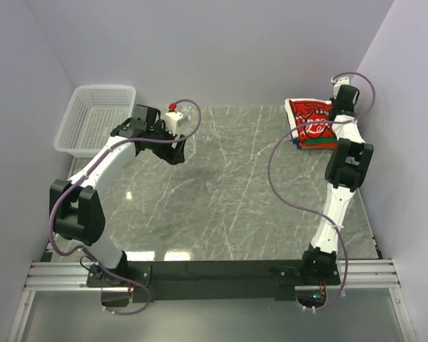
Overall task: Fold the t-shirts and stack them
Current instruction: Neatly place the folded tshirt to the corner
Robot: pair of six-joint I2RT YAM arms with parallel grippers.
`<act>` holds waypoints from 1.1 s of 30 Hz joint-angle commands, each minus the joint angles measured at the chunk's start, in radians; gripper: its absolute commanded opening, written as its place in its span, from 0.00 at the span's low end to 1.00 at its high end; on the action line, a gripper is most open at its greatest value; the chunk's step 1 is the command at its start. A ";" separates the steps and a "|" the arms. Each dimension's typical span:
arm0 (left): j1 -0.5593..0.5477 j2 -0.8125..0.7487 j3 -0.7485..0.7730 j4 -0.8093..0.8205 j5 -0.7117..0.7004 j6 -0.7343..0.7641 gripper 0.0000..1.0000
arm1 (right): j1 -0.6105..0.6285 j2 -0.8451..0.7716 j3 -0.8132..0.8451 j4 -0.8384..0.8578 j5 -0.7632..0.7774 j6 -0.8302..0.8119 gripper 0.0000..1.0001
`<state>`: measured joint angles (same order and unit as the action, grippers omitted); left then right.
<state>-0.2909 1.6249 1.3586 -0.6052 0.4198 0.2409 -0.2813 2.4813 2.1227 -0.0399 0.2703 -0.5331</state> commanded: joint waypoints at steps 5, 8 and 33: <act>0.059 -0.120 0.062 -0.015 0.027 -0.084 0.99 | 0.045 -0.422 -0.202 -0.110 -0.108 0.156 0.25; 0.102 -0.134 0.080 -0.030 0.045 -0.107 0.99 | 0.073 -0.542 -0.271 -0.205 -0.170 0.198 0.24; 0.127 -0.336 -0.303 -0.012 -0.082 -0.134 0.99 | 0.505 -1.268 -1.170 -0.492 -0.697 0.489 1.00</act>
<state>-0.1429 1.3674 1.1027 -0.6704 0.3668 0.0853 0.1883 1.2648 0.9913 -0.5903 -0.4057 -0.0872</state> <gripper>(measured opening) 0.994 0.999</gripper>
